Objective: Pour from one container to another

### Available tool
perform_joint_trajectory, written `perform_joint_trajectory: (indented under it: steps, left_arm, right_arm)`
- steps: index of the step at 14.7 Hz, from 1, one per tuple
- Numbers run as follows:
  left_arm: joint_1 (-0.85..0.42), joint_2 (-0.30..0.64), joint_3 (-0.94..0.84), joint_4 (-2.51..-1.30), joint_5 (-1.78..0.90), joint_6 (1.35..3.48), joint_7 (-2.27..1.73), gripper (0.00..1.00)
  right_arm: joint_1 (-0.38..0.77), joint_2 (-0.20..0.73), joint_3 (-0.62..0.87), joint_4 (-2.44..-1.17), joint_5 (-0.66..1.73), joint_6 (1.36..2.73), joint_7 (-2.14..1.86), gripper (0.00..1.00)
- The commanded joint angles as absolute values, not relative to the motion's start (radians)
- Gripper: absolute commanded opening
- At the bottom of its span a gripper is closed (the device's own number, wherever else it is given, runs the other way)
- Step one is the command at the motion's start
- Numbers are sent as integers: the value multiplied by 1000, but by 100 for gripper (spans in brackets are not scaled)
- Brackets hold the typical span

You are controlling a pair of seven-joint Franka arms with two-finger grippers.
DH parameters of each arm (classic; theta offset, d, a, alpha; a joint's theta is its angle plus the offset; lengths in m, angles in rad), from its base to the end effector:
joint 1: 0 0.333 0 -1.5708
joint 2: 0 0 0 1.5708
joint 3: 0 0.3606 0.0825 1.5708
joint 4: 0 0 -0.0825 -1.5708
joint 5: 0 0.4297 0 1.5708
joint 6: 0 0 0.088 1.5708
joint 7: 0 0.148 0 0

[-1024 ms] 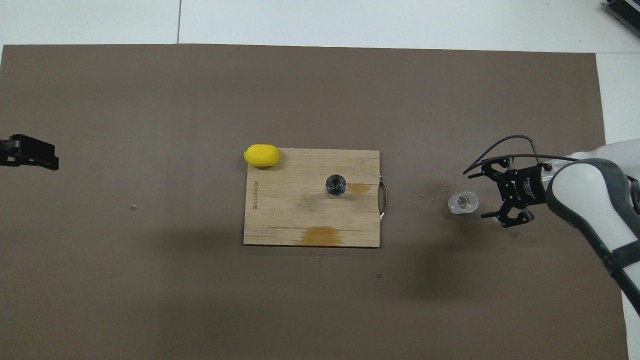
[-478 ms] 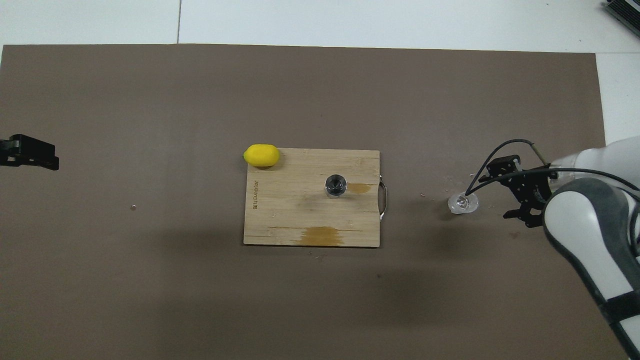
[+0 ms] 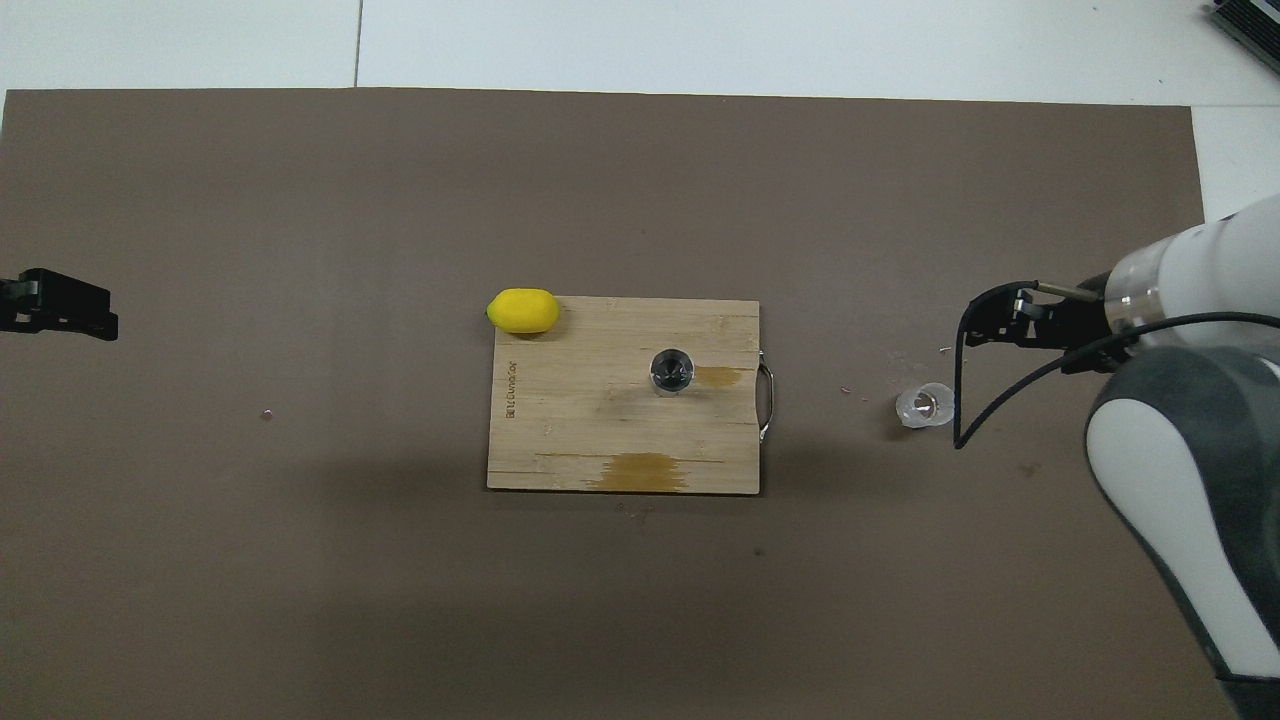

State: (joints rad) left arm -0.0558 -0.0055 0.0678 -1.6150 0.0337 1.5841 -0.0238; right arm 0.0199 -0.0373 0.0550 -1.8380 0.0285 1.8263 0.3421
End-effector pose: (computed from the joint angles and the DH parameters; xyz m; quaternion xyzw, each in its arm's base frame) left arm 0.5972 0.0122 0.6097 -0.9996 -0.0175 0.0126 0.0167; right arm 0.5960 0.0486 0.5331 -0.9905 0.1366 -0.0098 0.0152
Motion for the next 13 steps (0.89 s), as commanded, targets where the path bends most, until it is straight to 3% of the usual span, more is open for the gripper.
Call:
perform_joint_trajectory:
  steps: [1,6,13]
  left_arm:
    - [-40,-12,55,-1611,32,1583,-21,100]
    - [-54,-12,54,-1614,25,1591,-35,100]
    - [-63,-12,54,-1617,-31,1601,-37,100]
  right_arm:
    - [11,15,55,-1694,-41,1773,299,100]
    - [0,21,55,-1612,-51,1689,272,100]
    - [-2,12,54,-1646,-31,1594,206,100]
